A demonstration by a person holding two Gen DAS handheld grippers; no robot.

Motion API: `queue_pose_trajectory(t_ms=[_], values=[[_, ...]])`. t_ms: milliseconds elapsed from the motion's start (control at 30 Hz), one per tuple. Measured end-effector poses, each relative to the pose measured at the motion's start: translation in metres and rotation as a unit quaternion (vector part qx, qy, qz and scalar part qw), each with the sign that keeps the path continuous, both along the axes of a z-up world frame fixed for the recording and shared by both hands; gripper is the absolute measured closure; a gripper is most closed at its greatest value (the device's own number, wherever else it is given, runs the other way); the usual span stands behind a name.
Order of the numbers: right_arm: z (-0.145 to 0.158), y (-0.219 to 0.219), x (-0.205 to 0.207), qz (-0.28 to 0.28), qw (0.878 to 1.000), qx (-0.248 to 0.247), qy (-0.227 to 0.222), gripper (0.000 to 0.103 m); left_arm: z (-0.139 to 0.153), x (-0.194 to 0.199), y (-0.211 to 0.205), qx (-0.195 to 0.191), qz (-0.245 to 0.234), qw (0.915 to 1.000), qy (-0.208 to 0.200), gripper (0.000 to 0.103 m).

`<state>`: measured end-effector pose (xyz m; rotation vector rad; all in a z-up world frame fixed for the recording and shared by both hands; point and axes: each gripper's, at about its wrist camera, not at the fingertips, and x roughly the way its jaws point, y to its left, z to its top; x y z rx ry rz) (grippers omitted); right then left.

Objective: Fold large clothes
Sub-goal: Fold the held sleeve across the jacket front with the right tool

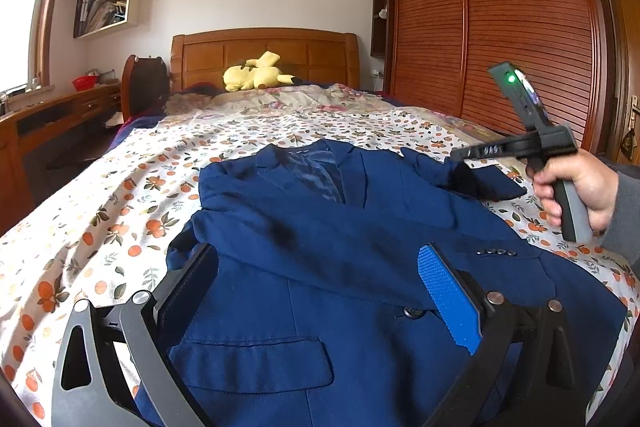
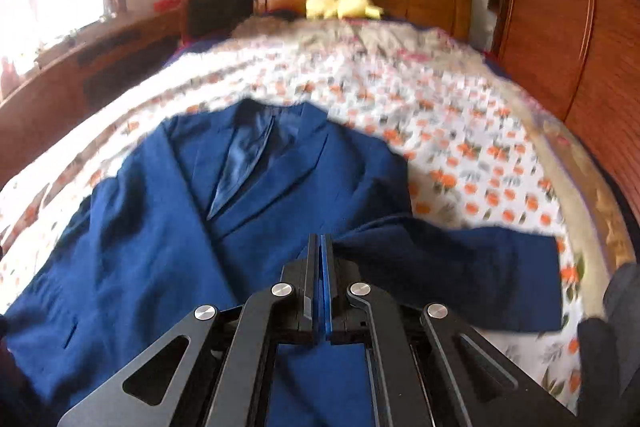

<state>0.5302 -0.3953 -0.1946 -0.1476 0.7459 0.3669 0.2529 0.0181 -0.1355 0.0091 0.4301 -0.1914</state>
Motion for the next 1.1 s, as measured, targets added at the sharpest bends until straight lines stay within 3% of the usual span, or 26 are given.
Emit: queue_pose_trajectory(t_ms=[167,200,333,400,433,567,1000,1100], values=[[-0.01,0.004,-0.013,0.009,1.0,-0.007,0.025,0.1,0.001,-0.001,0.001,-0.001,-0.002,1.0,-0.001,0.003],[-0.007,0.003,-0.019,0.009,1.0,-0.007,0.02,0.093,0.001,-0.001,0.001,-0.001,-0.003,1.0,0.0,0.003],[0.007,-0.009,-0.037,0.007,1.0,0.003,-0.001,0.083,0.001,0.0,0.003,-0.003,-0.004,1.0,0.004,0.003],[0.013,-0.018,-0.04,-0.007,1.0,-0.002,-0.018,0.057,0.001,0.001,0.003,-0.003,-0.006,1.0,0.005,0.003],[0.014,-0.023,-0.039,-0.012,1.0,-0.005,-0.022,0.054,0.0,0.001,0.002,-0.002,-0.006,1.0,0.005,0.003],[0.006,-0.048,-0.026,-0.049,0.998,-0.035,-0.022,0.048,-0.001,0.002,0.001,0.0,-0.008,0.9999,0.007,0.003],[-0.073,-0.112,0.035,-0.138,0.982,-0.114,0.052,0.042,-0.005,0.004,-0.003,0.01,-0.007,0.9998,0.014,0.003],[-0.083,-0.122,0.047,-0.151,0.98,-0.107,0.07,0.042,-0.006,0.005,-0.004,0.011,-0.007,0.9998,0.016,0.003]])
